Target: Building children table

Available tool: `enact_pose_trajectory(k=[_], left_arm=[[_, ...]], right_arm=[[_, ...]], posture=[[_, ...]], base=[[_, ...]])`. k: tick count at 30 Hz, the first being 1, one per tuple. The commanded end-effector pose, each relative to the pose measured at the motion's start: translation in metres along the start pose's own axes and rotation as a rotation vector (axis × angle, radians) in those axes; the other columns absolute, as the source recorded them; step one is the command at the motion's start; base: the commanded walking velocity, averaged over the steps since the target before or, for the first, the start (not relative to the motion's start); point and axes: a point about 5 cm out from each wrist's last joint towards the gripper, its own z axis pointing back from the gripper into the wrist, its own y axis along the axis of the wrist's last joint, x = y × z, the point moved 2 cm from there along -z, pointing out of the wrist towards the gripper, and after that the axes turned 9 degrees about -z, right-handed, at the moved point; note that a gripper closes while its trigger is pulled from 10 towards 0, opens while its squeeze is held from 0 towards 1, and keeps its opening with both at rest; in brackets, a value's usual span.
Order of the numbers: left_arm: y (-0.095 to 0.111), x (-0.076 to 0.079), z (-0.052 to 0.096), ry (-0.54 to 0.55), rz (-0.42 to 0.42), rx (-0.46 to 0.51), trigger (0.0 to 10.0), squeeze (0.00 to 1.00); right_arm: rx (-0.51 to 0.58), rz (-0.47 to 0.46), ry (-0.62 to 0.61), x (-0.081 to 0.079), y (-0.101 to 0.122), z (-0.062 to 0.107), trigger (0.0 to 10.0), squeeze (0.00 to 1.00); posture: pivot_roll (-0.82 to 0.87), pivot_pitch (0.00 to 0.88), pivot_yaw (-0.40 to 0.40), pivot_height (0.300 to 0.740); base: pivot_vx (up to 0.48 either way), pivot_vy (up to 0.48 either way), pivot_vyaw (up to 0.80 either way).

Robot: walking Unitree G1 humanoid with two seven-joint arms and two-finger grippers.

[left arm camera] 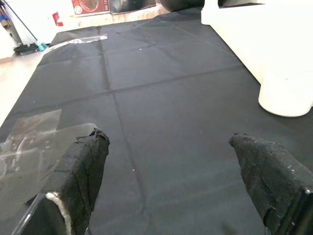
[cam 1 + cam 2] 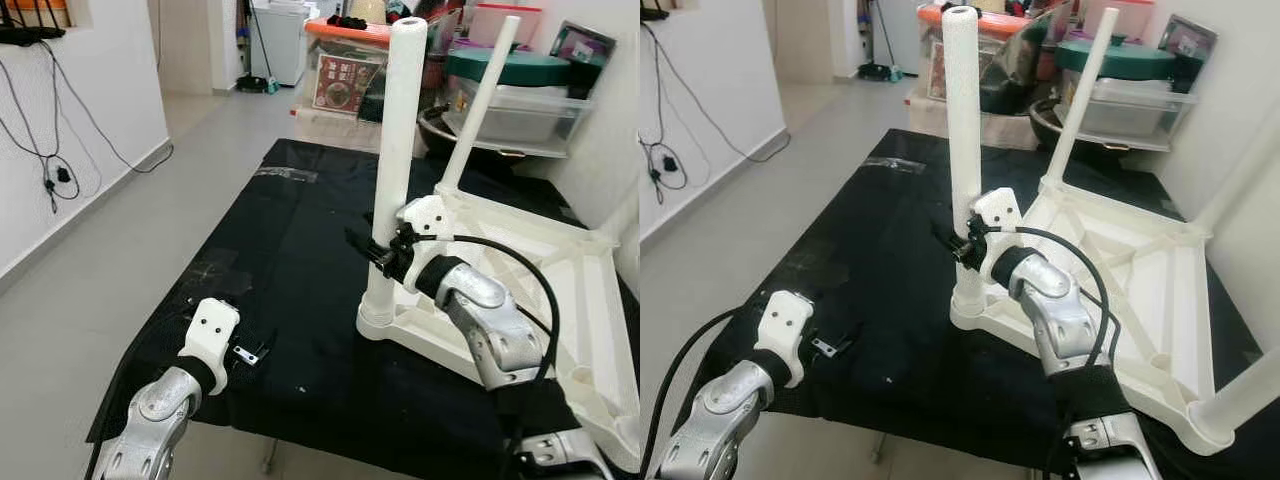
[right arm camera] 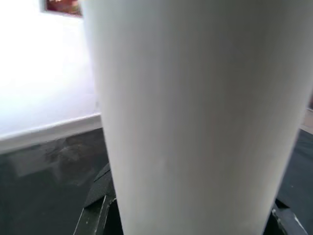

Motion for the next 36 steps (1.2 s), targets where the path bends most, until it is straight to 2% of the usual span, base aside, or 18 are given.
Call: enact_pose_trajectory(k=[1,3,5,6,9,12,13,16,20,22,24,25,26,27,30,32,36], left_arm=[[-0.004,0.0,0.0,0.002,0.018,-0.017,10.0,0.0],[-0.004,0.0,-0.001,0.002,0.018,-0.019,10.0,0.0],[-0.004,0.0,-0.001,0.003,0.019,-0.019,10.0,0.0],[-0.004,0.0,-0.001,0.004,0.019,-0.019,10.0,0.0],[-0.004,0.0,-0.002,0.005,0.019,-0.019,10.0,0.0],[-0.007,-0.007,-0.003,0.044,0.019,-0.039,10.0,0.0],[-0.007,-0.007,-0.003,0.044,0.019,-0.039,10.0,0.0],[-0.012,-0.017,-0.003,0.104,0.017,-0.078,10.0,0.0],[-0.013,-0.019,-0.003,0.12,0.016,-0.086,10.0,0.0],[-0.017,-0.025,-0.003,0.161,0.012,-0.111,10.0,0.0],[-0.017,-0.025,-0.003,0.161,0.012,-0.111,10.0,0.0],[-0.019,-0.028,-0.003,0.189,0.014,-0.124,10.0,0.0],[-0.019,-0.028,-0.003,0.189,0.014,-0.124,10.0,0.0],[-0.023,-0.036,-0.002,0.245,0.023,-0.152,10.0,0.0],[-0.026,-0.041,-0.001,0.282,0.03,-0.171,10.0,0.0],[-0.036,-0.057,0.004,0.394,0.041,-0.234,10.0,0.0],[-0.042,-0.067,0.007,0.468,0.045,-0.268,10.0,0.0]], right_arm=[[-0.193,-0.138,-0.025,-0.005,-0.052,0.003,0.0,0.0],[-0.206,-0.15,-0.101,0.0,-0.058,0.004,0.0,0.0],[-0.209,-0.151,-0.125,0.002,-0.059,0.004,0.0,0.0],[-0.234,-0.164,-0.225,0.01,-0.066,0.005,0.0,0.0],[-0.241,-0.168,-0.247,0.012,-0.067,0.006,0.0,0.0],[-0.259,-0.201,-0.461,0.026,-0.079,0.012,0.0,0.0],[-0.259,-0.201,-0.461,0.026,-0.079,0.012,0.0,0.0],[-0.285,-0.196,-0.671,0.037,-0.089,0.022,0.0,0.0],[-0.279,-0.19,-0.765,0.042,-0.09,0.026,0.0,0.0],[-0.246,-0.227,-0.871,0.047,-0.089,0.029,0.0,0.0],[-0.246,-0.227,-0.871,0.047,-0.089,0.029,0.0,0.0],[-0.23,-0.235,-0.922,0.05,-0.087,0.03,0.0,0.0],[-0.23,-0.235,-0.922,0.05,-0.087,0.03,0.0,0.0],[-0.204,-0.251,-0.973,0.051,-0.085,0.032,0.0,0.0],[-0.188,-0.259,-1.007,0.051,-0.083,0.032,0.0,0.0],[-0.17,-0.291,-1.051,0.049,-0.083,0.034,0.0,0.0],[-0.163,-0.307,-1.087,0.05,-0.084,0.036,0.0,0.0]], posture=[[0.07,0.0,-0.114,0.74],[0.06,0.0,-0.111,0.74],[0.06,0.0,-0.111,0.74],[0.06,0.0,-0.11,0.74],[0.06,0.0,-0.11,0.74],[0.07,0.0,-0.112,0.74],[0.07,0.0,-0.112,0.74],[0.07,0.0,-0.112,0.74],[0.07,0.0,-0.12,0.74],[0.08,0.0,-0.121,0.74],[0.08,0.0,-0.121,0.74],[0.08,0.0,-0.121,0.74],[0.08,0.0,-0.121,0.74],[0.08,0.0,-0.125,0.74],[0.08,0.0,-0.125,0.74],[0.08,0.0,-0.122,0.74],[0.08,0.0,-0.114,0.74]], base=[[0.0,0.0,0.0],[0.0,0.0,0.0],[0.0,0.0,0.0],[0.0,0.0,0.0],[0.0,0.0,0.0],[0.0,0.0,0.0],[0.0,0.0,0.0],[0.0,0.0,0.0],[0.0,0.0,0.0],[0.0,0.0,0.0],[0.0,0.0,0.0],[0.0,0.0,0.0],[0.0,0.0,0.0],[0.0,0.0,0.0],[0.0,0.0,0.0],[0.0,0.0,0.0],[0.0,0.0,0.0]])
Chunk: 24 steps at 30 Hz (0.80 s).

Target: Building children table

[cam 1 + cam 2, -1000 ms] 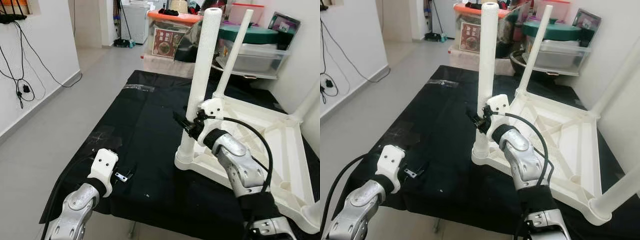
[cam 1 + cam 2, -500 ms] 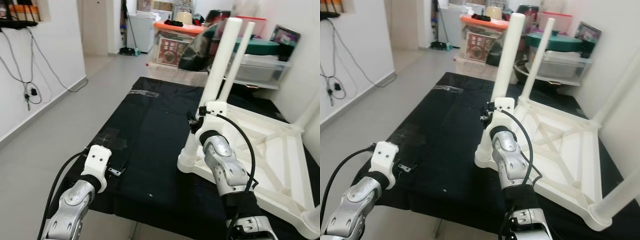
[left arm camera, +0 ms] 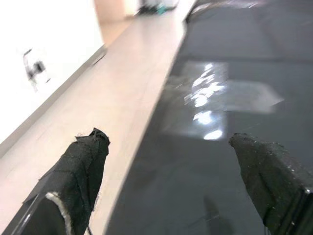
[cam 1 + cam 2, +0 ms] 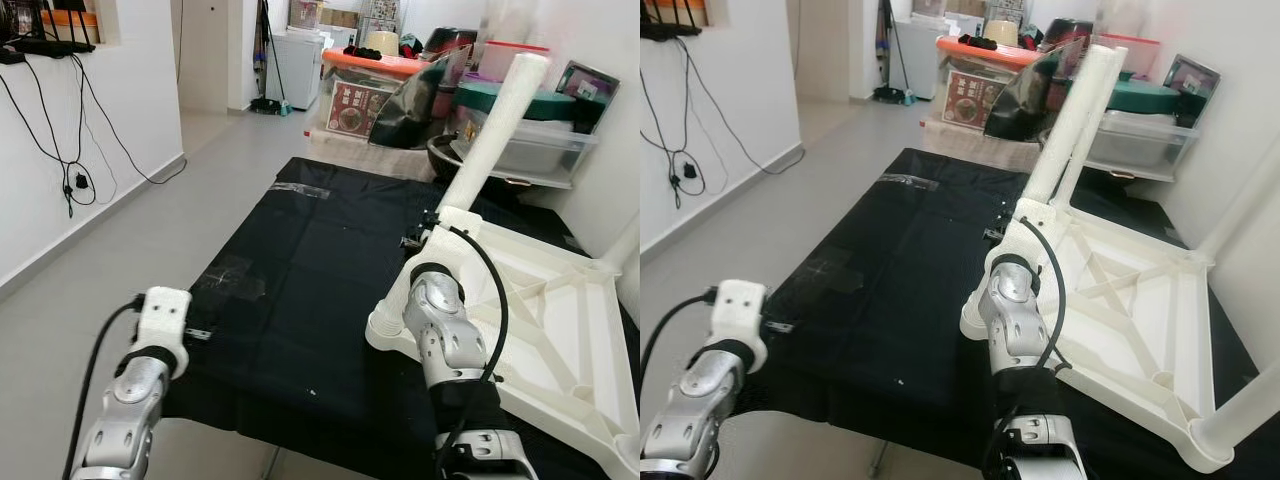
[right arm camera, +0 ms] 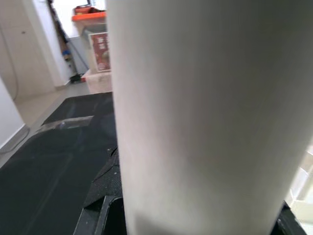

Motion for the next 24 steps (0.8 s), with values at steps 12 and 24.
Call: enact_pose_trajectory(k=[12,24], left_arm=[[-0.002,-0.003,-0.004,0.039,-0.012,-0.024,10.0,0.0],[-0.002,-0.001,-0.007,0.055,-0.005,-0.03,10.0,0.0]], right_arm=[[-0.141,0.117,-0.031,0.021,-0.042,0.003,0.0,0.0],[-0.057,0.306,0.731,-0.037,-0.018,0.018,0.0,0.0]], posture=[[0.07,0.0,-0.103,0.74],[0.06,0.0,-0.107,0.74]], base=[[0.0,0.0,0.0],[0.0,0.0,0.0]])
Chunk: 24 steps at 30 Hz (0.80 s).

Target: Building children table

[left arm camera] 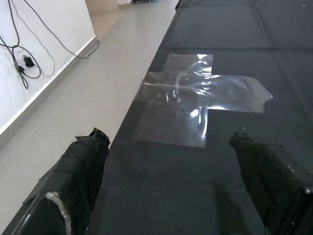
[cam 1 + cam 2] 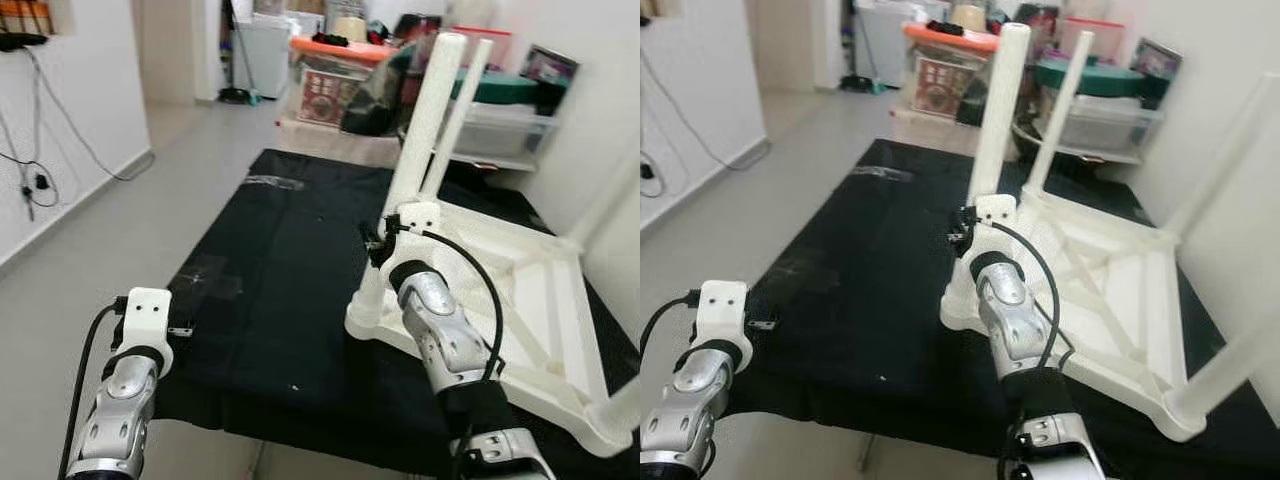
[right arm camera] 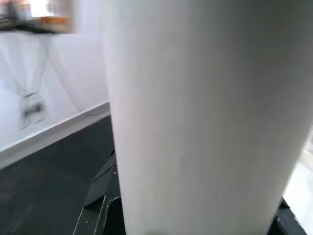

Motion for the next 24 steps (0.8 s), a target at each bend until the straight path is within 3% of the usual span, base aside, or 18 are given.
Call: enact_pose_trajectory(k=[1,4,8,10,15,24], left_arm=[[0.001,0.005,-0.001,-0.004,0.001,-0.002,10.0,0.0],[0.0,0.005,-0.001,-0.004,0.002,-0.003,10.0,0.0],[-0.002,0.006,0.0,-0.004,0.01,-0.01,10.0,0.0],[-0.002,0.006,0.0,-0.004,0.01,-0.01,10.0,0.0],[-0.003,0.007,-0.001,-0.008,0.026,-0.017,10.0,0.0],[-0.006,0.006,0.001,-0.004,0.054,-0.034,10.0,0.0]], right_arm=[[-0.093,0.034,0.063,0.002,-0.022,0.006,0.0,0.0],[-0.086,0.05,0.114,-0.002,-0.02,0.007,0.0,0.0],[-0.108,0.057,0.29,-0.012,-0.019,0.01,0.0,0.0],[-0.108,0.057,0.29,-0.012,-0.019,0.01,0.0,0.0],[-0.156,0.066,0.529,-0.017,-0.014,0.01,0.0,0.0],[-0.211,0.024,0.67,-0.023,-0.012,0.001,0.0,0.0]], posture=[[0.06,0.0,-0.107,0.74],[0.06,0.0,-0.109,0.74],[0.07,0.0,-0.114,0.74],[0.07,0.0,-0.114,0.74],[0.08,0.0,-0.122,0.74],[0.1,0.0,-0.144,0.74]], base=[[0.0,0.0,0.0],[0.0,0.0,0.0],[0.0,0.0,0.0],[0.0,0.0,0.0],[0.0,0.0,0.0],[0.0,0.0,0.0]])
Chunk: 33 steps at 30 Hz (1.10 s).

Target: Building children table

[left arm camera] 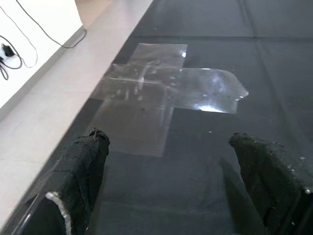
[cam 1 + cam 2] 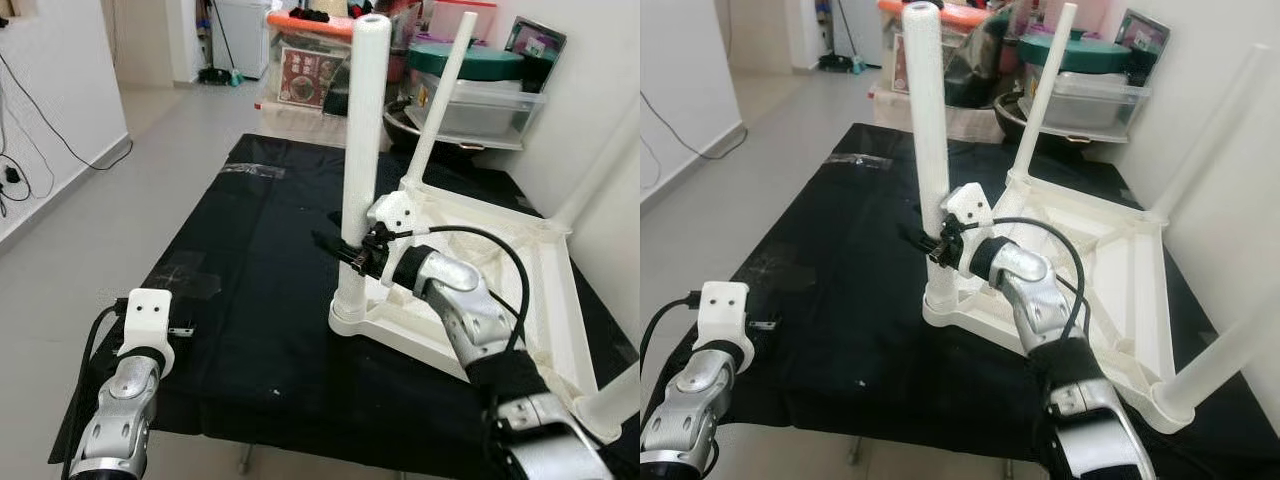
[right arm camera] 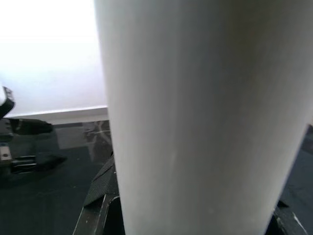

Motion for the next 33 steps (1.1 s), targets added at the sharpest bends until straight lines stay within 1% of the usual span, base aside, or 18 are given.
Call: enact_pose_trajectory(k=[1,5,6,7,9,10,11,12,14,15,19,21,26,28,30,31,32,33], left_arm=[[-0.005,0.002,0.001,0.0,0.018,-0.03,10.0,0.0],[-0.006,0.001,0.001,0.003,0.025,-0.036,10.0,0.0],[-0.007,0.001,0.002,0.005,0.032,-0.04,10.0,0.0],[-0.007,0.001,0.002,0.005,0.032,-0.04,10.0,0.0],[-0.008,0.001,0.002,0.007,0.04,-0.045,10.0,0.0],[-0.008,0.001,0.002,0.007,0.04,-0.045,10.0,0.0],[-0.008,0.0,0.001,0.01,0.045,-0.048,10.0,0.0],[-0.008,0.0,0.001,0.01,0.045,-0.048,10.0,0.0],[-0.009,0.0,0.001,0.014,0.053,-0.051,10.0,0.0],[-0.009,0.0,0.001,0.014,0.053,-0.051,10.0,0.0],[-0.01,-0.002,0.0,0.024,0.058,-0.064,10.0,0.0],[-0.01,-0.002,0.0,0.025,0.058,-0.066,10.0,0.0],[-0.009,-0.003,-0.001,0.029,0.055,-0.065,10.0,0.0],[-0.009,-0.004,-0.002,0.033,0.058,-0.064,10.0,0.0],[-0.009,-0.003,-0.001,0.034,0.058,-0.065,10.0,0.0],[-0.009,-0.003,-0.001,0.034,0.058,-0.065,10.0,0.0],[-0.01,-0.003,-0.001,0.033,0.059,-0.066,10.0,0.0],[-0.01,-0.003,-0.001,0.033,0.059,-0.067,10.0,0.0]], right_arm=[[-0.091,-0.103,0.003,-0.007,-0.033,-0.004,0.0,0.0],[-0.091,-0.109,-0.022,-0.008,-0.036,-0.007,0.0,0.0],[-0.101,-0.121,-0.093,-0.006,-0.04,-0.009,0.0,0.0],[-0.101,-0.121,-0.093,-0.006,-0.04,-0.009,0.0,0.0],[-0.123,-0.188,-0.373,0.007,-0.054,-0.007,0.0,0.0],[-0.123,-0.188,-0.373,0.007,-0.054,-0.007,0.0,0.0],[-0.133,-0.241,-0.609,0.019,-0.063,0.0,0.0,0.0],[-0.133,-0.241,-0.609,0.019,-0.063,0.0,0.0,0.0],[-0.131,-0.304,-0.814,0.03,-0.072,0.01,0.0,0.0],[-0.131,-0.304,-0.814,0.03,-0.072,0.01,0.0,0.0],[-0.115,-0.308,-1.031,0.03,-0.077,0.014,0.0,0.0],[-0.112,-0.299,-1.055,0.027,-0.076,0.012,0.0,0.0],[-0.084,-0.264,-1.027,0.014,-0.066,-0.005,0.0,0.0],[-0.035,-0.306,-0.922,0.009,-0.061,-0.015,0.0,0.0],[0.008,-0.285,-0.691,-0.002,-0.051,-0.029,0.0,0.0],[0.008,-0.285,-0.691,-0.002,-0.051,-0.029,0.0,0.0],[0.025,-0.245,-0.529,-0.01,-0.044,-0.033,0.0,0.0],[0.032,-0.218,-0.42,-0.017,-0.04,-0.034,0.0,0.0]], posture=[[0.1,0.0,-0.146,0.74],[0.1,0.0,-0.145,0.74],[0.1,0.0,-0.145,0.74],[0.1,0.0,-0.145,0.74],[0.09,0.0,-0.141,0.74],[0.09,0.0,-0.141,0.74],[0.09,0.0,-0.141,0.74],[0.09,0.0,-0.141,0.74],[0.09,0.0,-0.141,0.74],[0.09,0.0,-0.141,0.74],[0.08,0.0,-0.132,0.74],[0.08,0.0,-0.132,0.74],[0.08,0.0,-0.132,0.74],[0.09,0.0,-0.137,0.74],[0.09,0.0,-0.139,0.74],[0.09,0.0,-0.139,0.74],[0.09,0.0,-0.138,0.74],[0.09,0.0,-0.138,0.74]], base=[[0.0,0.0,0.0],[0.0,0.0,0.0],[0.0,0.0,0.0],[0.0,0.0,0.0],[0.0,0.0,0.0],[0.0,0.0,0.0],[0.0,0.0,0.0],[0.0,0.0,0.0],[0.0,0.0,0.0],[0.0,0.0,0.0],[0.0,0.0,0.0],[0.0,0.0,0.0],[0.0,0.0,0.0],[0.0,0.0,0.0],[0.0,0.0,0.0],[0.0,0.0,0.0],[0.0,0.0,0.0],[0.0,0.0,0.0]])
